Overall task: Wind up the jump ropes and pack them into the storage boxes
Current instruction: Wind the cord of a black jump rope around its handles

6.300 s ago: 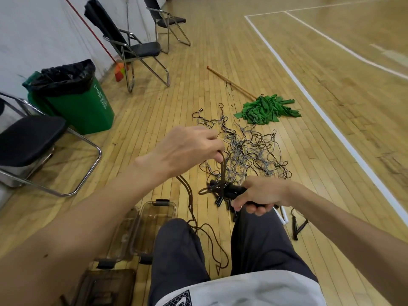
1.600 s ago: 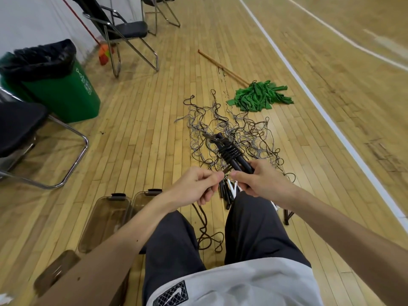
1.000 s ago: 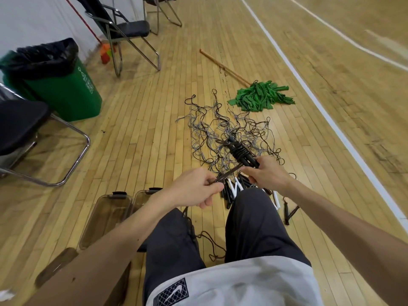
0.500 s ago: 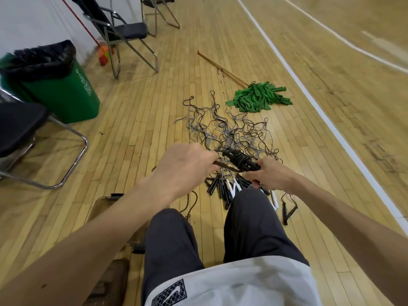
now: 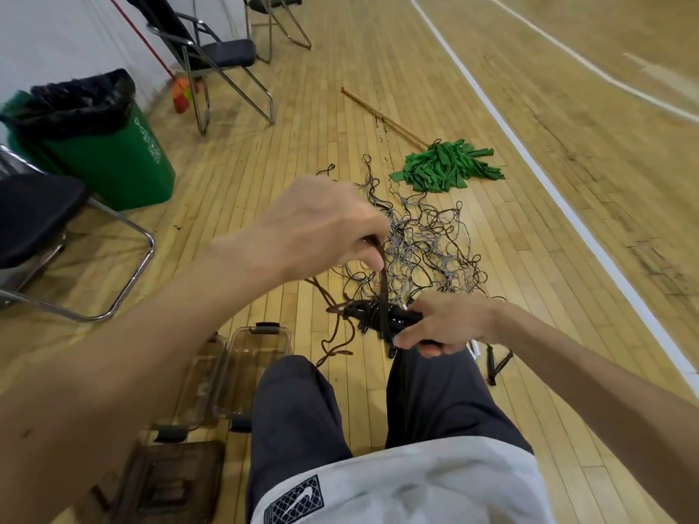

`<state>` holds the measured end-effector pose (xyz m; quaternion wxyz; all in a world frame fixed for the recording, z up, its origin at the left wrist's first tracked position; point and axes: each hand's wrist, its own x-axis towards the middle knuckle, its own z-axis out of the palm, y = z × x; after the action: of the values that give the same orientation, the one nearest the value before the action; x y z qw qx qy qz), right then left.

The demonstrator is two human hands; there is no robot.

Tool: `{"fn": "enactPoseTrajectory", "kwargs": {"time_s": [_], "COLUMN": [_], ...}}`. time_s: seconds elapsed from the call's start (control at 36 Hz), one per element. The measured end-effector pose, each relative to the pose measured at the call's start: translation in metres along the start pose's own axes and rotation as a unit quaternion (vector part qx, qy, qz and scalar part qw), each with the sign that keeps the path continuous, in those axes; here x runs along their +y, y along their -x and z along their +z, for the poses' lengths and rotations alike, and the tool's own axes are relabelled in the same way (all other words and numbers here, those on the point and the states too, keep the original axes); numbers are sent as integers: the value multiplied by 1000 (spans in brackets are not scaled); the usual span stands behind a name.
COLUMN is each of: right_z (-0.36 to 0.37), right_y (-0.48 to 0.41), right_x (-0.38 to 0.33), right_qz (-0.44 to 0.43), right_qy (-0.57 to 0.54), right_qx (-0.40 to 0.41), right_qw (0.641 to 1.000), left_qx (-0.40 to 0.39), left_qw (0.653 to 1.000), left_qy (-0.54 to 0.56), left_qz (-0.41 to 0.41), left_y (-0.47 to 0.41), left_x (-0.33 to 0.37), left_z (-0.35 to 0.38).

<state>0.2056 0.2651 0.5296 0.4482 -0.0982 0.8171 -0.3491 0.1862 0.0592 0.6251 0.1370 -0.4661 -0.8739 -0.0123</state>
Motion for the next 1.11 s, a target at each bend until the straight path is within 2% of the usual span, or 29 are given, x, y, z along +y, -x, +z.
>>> {"fn": "enactPoseTrajectory", "kwargs": {"time_s": [0.11, 0.19, 0.28, 0.42, 0.5, 0.56, 0.75, 0.83, 0.86, 0.92, 0.94, 1.0, 1.08, 1.11], "right_z": [16, 22, 24, 28, 29, 28, 23, 22, 22, 22, 21, 20, 18, 17], "right_y": [12, 27, 42, 59, 69, 73, 77, 76, 75, 72, 70, 67, 64, 63], "right_x": [-18, -31, -41, -51, -54, -54, -52, -49, -48, -46, -45, -43, -42, -42], "right_qz": [-50, -89, -118, -162, -186, -202, -251, -272, -277, -285, -287, -289, -293, -292], "right_qy": [47, 100, 133, 130, 121, 118, 48, -22, -51, -98, -112, -134, -161, -168], "right_qx": [-28, -25, -18, -20, -13, -8, 5, 18, 22, 30, 36, 47, 52, 50], "right_qw": [997, 991, 984, 978, 975, 972, 967, 962, 959, 953, 951, 947, 941, 940], "left_qx": [-63, -90, -100, -93, -108, -108, -86, -112, -125, -167, -169, -117, -65, -49], "left_qw": [996, 985, 968, 950, 924, 893, 822, 808, 817, 790, 773, 760, 784, 782], "left_qy": [35, 118, 203, 266, 332, 399, 524, 514, 485, 473, 490, 534, 532, 535], "left_qz": [-61, -89, -110, -134, -155, -175, -205, -265, -286, -352, -366, -351, -314, -317], "left_y": [-13, -18, -17, -9, -3, 1, 11, 27, 40, 61, 62, 50, 35, 35], "left_x": [-11, -17, -21, -25, -22, -18, -13, -28, -46, -79, -75, -34, 0, 1], "left_z": [-9, -14, -14, 2, 14, 20, 38, 74, 102, 155, 154, 113, 86, 87]}}
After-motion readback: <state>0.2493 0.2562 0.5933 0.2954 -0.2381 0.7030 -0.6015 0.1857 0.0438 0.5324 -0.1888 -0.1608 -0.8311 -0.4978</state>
